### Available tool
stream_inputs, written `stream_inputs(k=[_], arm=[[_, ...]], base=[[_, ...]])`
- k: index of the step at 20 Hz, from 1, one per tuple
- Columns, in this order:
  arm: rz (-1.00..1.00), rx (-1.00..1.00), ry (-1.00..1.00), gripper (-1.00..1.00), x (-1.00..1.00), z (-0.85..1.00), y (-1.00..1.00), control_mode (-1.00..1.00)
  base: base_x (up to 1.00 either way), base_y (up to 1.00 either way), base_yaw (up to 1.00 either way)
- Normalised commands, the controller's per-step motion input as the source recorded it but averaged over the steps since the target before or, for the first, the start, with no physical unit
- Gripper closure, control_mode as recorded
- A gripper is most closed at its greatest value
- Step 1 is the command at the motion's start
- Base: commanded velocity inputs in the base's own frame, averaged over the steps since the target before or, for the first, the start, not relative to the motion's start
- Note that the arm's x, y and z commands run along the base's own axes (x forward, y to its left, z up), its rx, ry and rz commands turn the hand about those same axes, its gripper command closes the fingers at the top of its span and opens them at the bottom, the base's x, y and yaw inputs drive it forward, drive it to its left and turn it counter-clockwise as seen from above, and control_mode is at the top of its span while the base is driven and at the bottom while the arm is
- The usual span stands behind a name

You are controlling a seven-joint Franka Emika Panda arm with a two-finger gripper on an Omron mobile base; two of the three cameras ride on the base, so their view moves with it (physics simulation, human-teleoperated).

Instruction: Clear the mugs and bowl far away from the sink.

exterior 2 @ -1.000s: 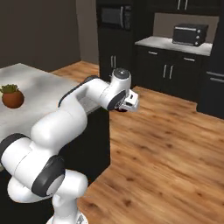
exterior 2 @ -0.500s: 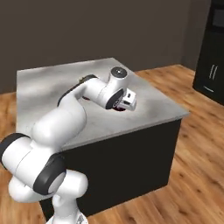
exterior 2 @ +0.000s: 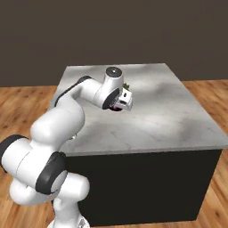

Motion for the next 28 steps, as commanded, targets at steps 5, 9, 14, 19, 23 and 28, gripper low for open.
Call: stream_inputs(k=[5,9,14,19,23,28], arm=[[0.24,-0.02,0.06,1.0,0.06,-0.06,-0.41,-1.0],[0.29,-0.12,0.18,1.0,0.51,-0.62,-0.22,-1.0],[0.31,-0.15,0.15,1.0,0.7,-0.76,-0.03,-1.0],[0.37,-0.17,0.1,1.0,0.5,-0.73,0.0,-1.0],[0.38,-0.14,0.06,1.0,0.2,-0.75,0.0,-1.0],[0.29,-0.1,0.0,1.0,0.0,-0.67,0.05,-1.0]], base=[[0.0,-0.12,0.07],[0.0,0.0,0.0],[0.0,0.0,0.0],[0.0,0.0,0.0],[0.0,0.0,0.0],[0.0,0.0,0.0]])
